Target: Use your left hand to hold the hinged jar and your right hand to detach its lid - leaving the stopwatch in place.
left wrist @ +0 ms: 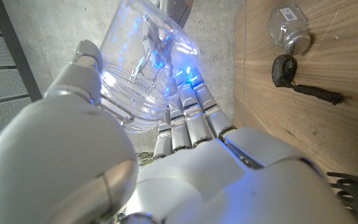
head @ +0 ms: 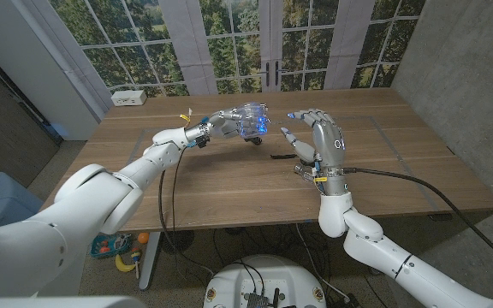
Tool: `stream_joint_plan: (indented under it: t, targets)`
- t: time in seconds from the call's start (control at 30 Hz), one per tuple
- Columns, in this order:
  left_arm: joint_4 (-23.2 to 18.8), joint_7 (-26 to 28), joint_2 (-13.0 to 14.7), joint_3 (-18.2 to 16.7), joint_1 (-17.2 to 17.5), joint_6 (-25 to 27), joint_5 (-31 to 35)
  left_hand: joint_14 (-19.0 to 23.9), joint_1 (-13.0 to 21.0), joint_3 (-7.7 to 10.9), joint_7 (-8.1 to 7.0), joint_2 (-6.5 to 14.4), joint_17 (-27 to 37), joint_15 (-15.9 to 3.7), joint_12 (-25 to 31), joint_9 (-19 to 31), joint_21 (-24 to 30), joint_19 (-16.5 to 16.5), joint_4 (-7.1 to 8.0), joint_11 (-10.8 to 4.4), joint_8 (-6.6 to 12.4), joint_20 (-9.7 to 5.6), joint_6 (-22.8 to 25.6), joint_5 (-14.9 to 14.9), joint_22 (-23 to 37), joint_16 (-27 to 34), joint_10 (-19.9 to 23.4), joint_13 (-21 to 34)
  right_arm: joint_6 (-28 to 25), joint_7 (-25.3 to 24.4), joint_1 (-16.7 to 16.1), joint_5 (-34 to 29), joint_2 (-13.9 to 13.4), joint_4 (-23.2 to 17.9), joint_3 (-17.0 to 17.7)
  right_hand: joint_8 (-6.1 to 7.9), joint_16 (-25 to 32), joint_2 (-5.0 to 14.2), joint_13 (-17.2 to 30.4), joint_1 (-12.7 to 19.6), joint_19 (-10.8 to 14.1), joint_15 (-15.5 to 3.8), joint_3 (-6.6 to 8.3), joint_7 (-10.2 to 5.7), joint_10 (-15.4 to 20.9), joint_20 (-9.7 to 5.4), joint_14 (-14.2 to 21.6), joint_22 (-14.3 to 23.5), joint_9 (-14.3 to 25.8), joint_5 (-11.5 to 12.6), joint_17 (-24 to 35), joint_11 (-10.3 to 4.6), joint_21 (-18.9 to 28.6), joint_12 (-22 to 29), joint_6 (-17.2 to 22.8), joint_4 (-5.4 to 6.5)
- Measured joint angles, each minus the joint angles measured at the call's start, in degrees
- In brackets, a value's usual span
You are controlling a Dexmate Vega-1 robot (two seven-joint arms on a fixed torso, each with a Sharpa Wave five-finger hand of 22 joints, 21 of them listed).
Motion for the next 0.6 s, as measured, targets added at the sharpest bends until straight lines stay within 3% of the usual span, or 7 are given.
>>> stream_joint_plan:
  t: [0.03, 0.23, 0.47, 0.6]
  targets:
    - [0.4, -0.1, 0.1, 1.4, -0.4, -0.2, -1.4, 0.4, 0.0, -0.09, 0.0, 0.0, 0.5, 0.43, 0.0, 0.0, 0.0, 0.0, 0.09, 0.0, 0.0, 0.0, 0.0, 0.0, 0.0, 0.7, 0.0, 2.3, 0.4, -0.3, 0.0, -0.3, 0.0, 0.0, 0.0, 0.18, 0.3, 0.0, 0.1, 0.0, 0.0, 0.08, 0.0, 0.0, 0.1, 0.0, 0.1, 0.0, 0.1, 0.0, 0.2, -0.07, 0.0, 0.2, 0.0, 0.0]
    - [2.1, -0.3, 0.7, 8.1, -2.4, -0.8, -5.6, 1.2, 0.0, -0.18, 0.0, 0.0, 1.5, 1.2, 0.0, 0.1, 0.1, 0.0, 0.18, 0.0, 0.0, 0.01, 0.0, 0.0, 0.0, 1.0, 0.0, 2.5, 2.1, -1.3, 0.0, -1.5, 1.2, 1.4, 0.6, 1.05, 1.0, 0.0, 1.1, 0.0, 0.0, 0.07, -0.59, -0.11, 0.7, 0.01, 0.9, 0.0, 0.5, 0.1, 1.1, -0.07, 0.0, 1.0, 0.5, 0.1]
    - [3.4, -0.5, 1.0, 13.6, -3.9, -1.3, -11.7, 1.2, 0.0, -0.4, 0.0, 0.0, 2.1, 1.2, 0.0, 0.1, 0.1, 0.0, 0.4, 0.0, 0.0, 0.01, 0.0, 0.0, 0.0, 1.0, 0.0, 2.8, 3.3, -1.4, 0.4, -1.7, 1.2, 2.1, 0.5, 1.84, 1.0, -0.68, 2.6, -0.7, 0.3, -0.31, -1.59, -0.2, 0.7, -0.3, 1.3, 0.0, 0.5, 1.2, 1.4, -0.08, 0.2, 1.9, 1.2, 1.11]
    - [4.0, -0.5, 1.0, 15.9, -4.5, -1.3, -13.7, 1.2, 0.0, -0.4, 0.0, 0.0, 2.5, 1.2, 0.0, 0.1, 0.1, 0.0, 0.4, 0.01, 0.0, 0.01, 0.0, 0.0, 0.0, 1.0, 0.0, 2.8, 3.5, -1.5, 0.6, -1.7, 0.9, 2.1, 0.2, 2.37, 0.9, -0.68, 3.5, -0.7, 0.4, -0.21, -1.58, -0.31, 2.1, -0.41, 2.2, 0.0, 0.5, 1.9, 2.0, -0.5, 0.2, 3.0, 2.2, 1.1]
